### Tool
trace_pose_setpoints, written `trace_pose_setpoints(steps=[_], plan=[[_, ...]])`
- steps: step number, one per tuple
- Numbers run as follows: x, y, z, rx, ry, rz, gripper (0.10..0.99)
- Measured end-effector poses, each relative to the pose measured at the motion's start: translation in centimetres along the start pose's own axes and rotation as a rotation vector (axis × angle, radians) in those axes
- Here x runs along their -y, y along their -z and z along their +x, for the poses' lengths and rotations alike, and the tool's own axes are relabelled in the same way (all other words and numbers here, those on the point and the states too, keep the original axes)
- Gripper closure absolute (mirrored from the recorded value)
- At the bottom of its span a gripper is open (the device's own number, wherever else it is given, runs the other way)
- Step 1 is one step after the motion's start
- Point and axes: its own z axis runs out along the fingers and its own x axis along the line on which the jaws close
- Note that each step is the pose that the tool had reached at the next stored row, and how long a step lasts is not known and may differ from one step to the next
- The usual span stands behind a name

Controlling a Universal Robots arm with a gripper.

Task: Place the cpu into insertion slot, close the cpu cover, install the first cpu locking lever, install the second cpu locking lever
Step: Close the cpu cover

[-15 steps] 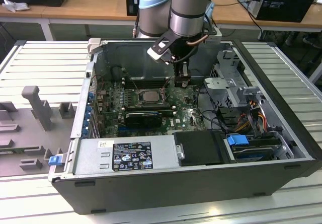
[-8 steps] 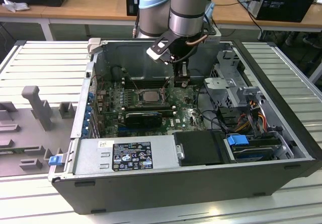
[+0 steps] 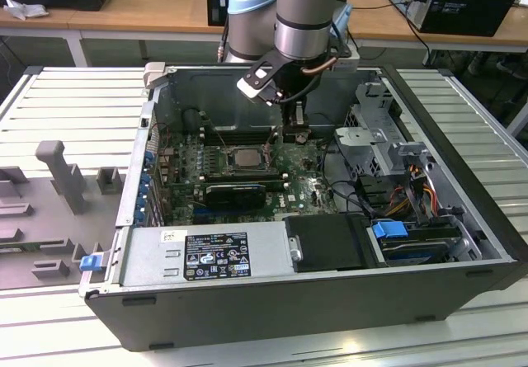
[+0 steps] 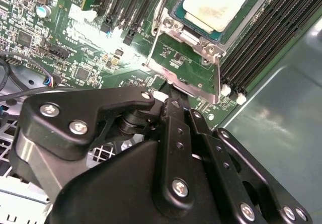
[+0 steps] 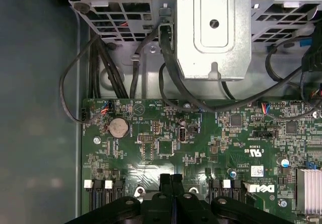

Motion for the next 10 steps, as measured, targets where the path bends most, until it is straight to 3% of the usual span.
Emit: trace_pose_setpoints(steps=[10], plan=[[0.55, 0.02, 0.0, 0.0, 0.0, 0.0, 0.98]])
